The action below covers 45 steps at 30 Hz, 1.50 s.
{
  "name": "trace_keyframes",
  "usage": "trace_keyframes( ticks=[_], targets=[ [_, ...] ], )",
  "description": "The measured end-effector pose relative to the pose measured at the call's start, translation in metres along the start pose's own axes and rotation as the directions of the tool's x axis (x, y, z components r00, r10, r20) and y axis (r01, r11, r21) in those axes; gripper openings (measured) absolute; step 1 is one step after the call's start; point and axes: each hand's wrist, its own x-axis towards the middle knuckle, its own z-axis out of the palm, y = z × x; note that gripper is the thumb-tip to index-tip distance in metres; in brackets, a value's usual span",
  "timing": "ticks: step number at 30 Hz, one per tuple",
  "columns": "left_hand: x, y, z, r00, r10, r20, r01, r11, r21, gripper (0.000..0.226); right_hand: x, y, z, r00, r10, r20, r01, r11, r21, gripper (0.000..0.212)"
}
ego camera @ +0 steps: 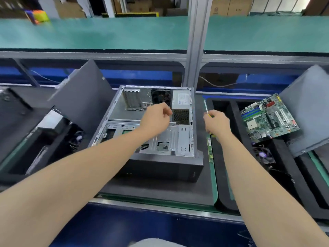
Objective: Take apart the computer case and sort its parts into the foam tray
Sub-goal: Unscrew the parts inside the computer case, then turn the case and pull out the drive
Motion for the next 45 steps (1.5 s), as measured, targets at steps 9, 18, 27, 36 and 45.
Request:
trace_keyframes(
  ticks=[9,18,27,36,45],
  targets=[
    [-0.002,0.080,0.076,0.889,0.345,0.302,-0.329,0.939,-0.103,0.025,-0.032,0.113,-0.047,0.894,0.442,-0.073,-0.438,0.897,0.066,0.020],
    [-0.024,0.130,0.155,0.591,0.352,0.726,-0.488,0.873,-0.027,0.027,-0.091,0.180,-0.073,0.755,0.656,0.008,-0.623,0.713,0.322,0.028],
    [-0.027,0.114,0.170,0.595,0.263,0.759,-0.459,0.887,0.053,0.024,-0.104,0.176,-0.056,0.770,0.638,-0.018,-0.627,0.761,0.170,0.043],
    [-0.011,0.119,0.133,0.706,0.369,0.604,-0.437,0.899,-0.039,0.025,-0.080,0.136,-0.078,0.817,0.566,-0.105,-0.569,0.764,-0.305,0.062],
    [0.013,0.073,0.064,0.926,0.275,0.258,-0.255,0.961,-0.109,0.026,-0.049,0.043,-0.049,0.978,0.142,-0.153,-0.182,0.940,-0.289,0.043]
  ],
)
